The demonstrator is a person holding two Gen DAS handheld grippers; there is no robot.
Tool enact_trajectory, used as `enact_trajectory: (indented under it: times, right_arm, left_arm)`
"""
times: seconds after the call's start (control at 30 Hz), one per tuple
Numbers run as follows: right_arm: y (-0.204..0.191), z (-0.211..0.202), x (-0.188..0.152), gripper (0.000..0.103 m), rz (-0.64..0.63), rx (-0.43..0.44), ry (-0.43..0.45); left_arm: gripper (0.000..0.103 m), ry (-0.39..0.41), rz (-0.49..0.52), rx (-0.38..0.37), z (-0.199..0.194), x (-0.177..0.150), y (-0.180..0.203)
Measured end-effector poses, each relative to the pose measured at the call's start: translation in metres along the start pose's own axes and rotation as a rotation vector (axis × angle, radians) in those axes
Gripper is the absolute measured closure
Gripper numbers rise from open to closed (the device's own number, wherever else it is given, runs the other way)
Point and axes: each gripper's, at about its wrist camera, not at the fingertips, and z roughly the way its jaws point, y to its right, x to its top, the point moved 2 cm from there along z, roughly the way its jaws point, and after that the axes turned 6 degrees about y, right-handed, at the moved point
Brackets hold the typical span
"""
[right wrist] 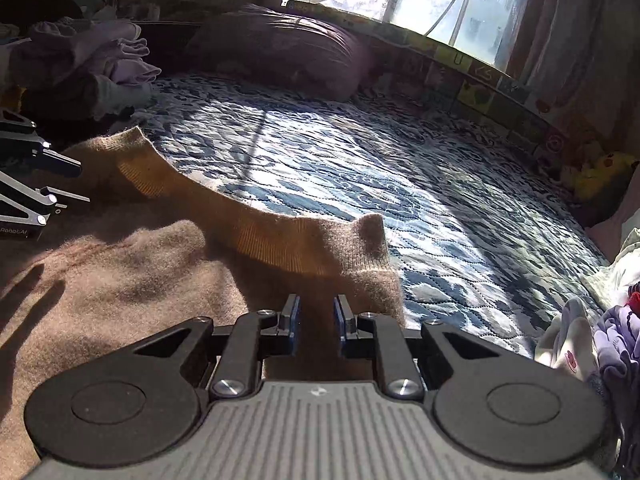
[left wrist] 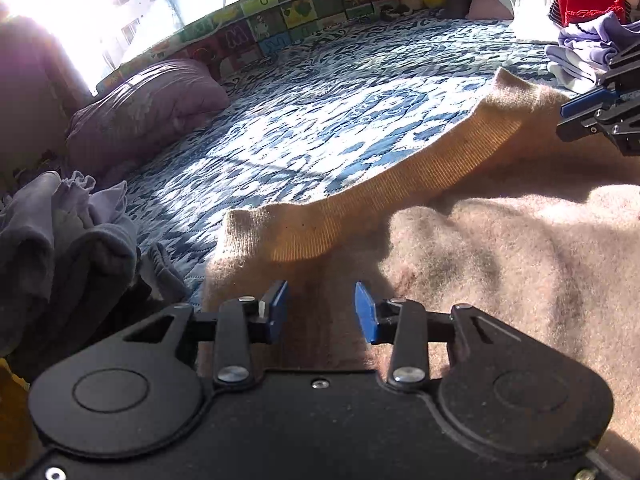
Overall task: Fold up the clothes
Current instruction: 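Grasp the ribbed hem with the right gripper while the left gripper grasps it too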
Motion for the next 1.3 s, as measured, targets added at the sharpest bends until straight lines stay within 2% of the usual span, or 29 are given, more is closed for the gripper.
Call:
enact_trajectory:
  times: [0.1, 0.13, 0.17, 0.2, 0.23, 0.3, 0.4, 0.47, 0.53, 0.57, 0.63, 0.7, 0.73, 0.8, 0.83, 0.87, 0.93, 0.97, 1.03, 1.1, 1.13, 1.23, 1.27, 1.3]
  right_arm:
    - [0.010, 0.029, 0.003, 0.086, -0.007, -0.014, 0.000]
    - [0.019, 0.042, 0.000, 0.087, 0.018, -0.024, -0.009]
    - [0.027, 0.052, -0.005, 0.087, 0.048, -0.033, -0.032]
    - [0.046, 0.075, -0.020, 0.088, 0.143, -0.030, -0.112]
    - [0.057, 0.079, -0.029, 0.089, 0.223, -0.002, -0.108]
    - [0.080, 0.087, -0.047, 0.091, 0.383, 0.054, -0.097]
    - [0.083, 0.084, -0.050, 0.091, 0.429, 0.079, -0.100]
    - [0.085, 0.081, -0.049, 0.091, 0.462, 0.085, -0.104]
    - [0.084, 0.073, -0.040, 0.089, 0.457, 0.089, -0.077]
    - [0.084, 0.069, -0.036, 0.085, 0.454, 0.091, -0.064]
    - [0.076, 0.065, -0.025, 0.085, 0.427, 0.125, -0.031]
    - [0.069, 0.073, -0.014, 0.085, 0.392, 0.132, -0.029]
    - [0.068, 0.077, -0.010, 0.085, 0.383, 0.121, -0.020]
    - [0.074, 0.093, -0.014, 0.087, 0.424, 0.076, -0.046]
    - [0.079, 0.103, -0.018, 0.089, 0.457, 0.050, -0.078]
    - [0.086, 0.118, -0.032, 0.092, 0.518, 0.044, -0.153]
    - [0.092, 0.119, -0.035, 0.094, 0.556, 0.052, -0.134]
    - [0.091, 0.116, -0.032, 0.094, 0.544, 0.046, -0.129]
    - [0.087, 0.106, -0.027, 0.092, 0.513, 0.032, -0.098]
    - [0.087, 0.095, -0.029, 0.091, 0.499, 0.018, -0.057]
    - [0.086, 0.097, -0.030, 0.091, 0.487, 0.019, -0.073]
    - [0.083, 0.104, -0.035, 0.091, 0.450, 0.021, -0.122]
    - [0.082, 0.106, -0.037, 0.092, 0.436, 0.021, -0.139]
    - [0.079, 0.105, -0.030, 0.092, 0.397, -0.003, -0.159]
  left_arm:
    - [0.066, -0.010, -0.019, -0.010, 0.031, 0.000, -0.017]
    - [0.066, -0.052, -0.065, -0.008, 0.047, -0.005, -0.029]
    - [0.066, -0.107, -0.179, -0.023, 0.063, -0.016, -0.049]
    - [0.061, -0.114, -0.322, -0.072, 0.071, -0.026, -0.068]
    - [0.060, -0.120, -0.463, -0.113, 0.076, -0.035, -0.087]
    - [0.079, -0.131, -0.707, -0.171, 0.078, -0.046, -0.122]
    - [0.086, -0.137, -0.836, -0.230, 0.078, -0.057, -0.139]
    - [0.089, -0.122, -0.838, -0.216, 0.069, -0.051, -0.141]
    - [0.087, -0.076, -0.825, -0.216, 0.059, -0.043, -0.141]
    - [0.083, -0.044, -0.819, -0.228, 0.055, -0.039, -0.140]
    - [0.073, -0.001, -0.796, -0.249, 0.053, -0.027, -0.137]
    - [0.072, 0.016, -0.797, -0.256, 0.059, -0.017, -0.135]
    - [0.072, 0.009, -0.809, -0.252, 0.065, -0.014, -0.135]
    - [0.068, -0.104, -0.837, -0.181, 0.088, -0.023, -0.136]
    - [0.079, -0.150, -0.839, -0.122, 0.100, -0.033, -0.136]
    - [0.090, -0.180, -0.870, -0.092, 0.106, -0.040, -0.139]
    - [0.093, -0.196, -1.012, -0.109, 0.106, -0.050, -0.153]
    - [0.094, -0.198, -1.052, -0.117, 0.105, -0.053, -0.158]
    - [0.094, -0.146, -1.010, -0.116, 0.088, -0.046, -0.159]
    - [0.086, -0.074, -0.926, -0.120, 0.064, -0.040, -0.154]
    - [0.085, -0.067, -0.891, -0.113, 0.057, -0.040, -0.151]
    - [0.077, -0.162, -0.816, -0.065, 0.060, -0.058, -0.137]
    - [0.084, -0.170, -0.800, -0.056, 0.059, -0.062, -0.135]
    - [0.086, -0.157, -0.810, -0.051, 0.056, -0.061, -0.137]
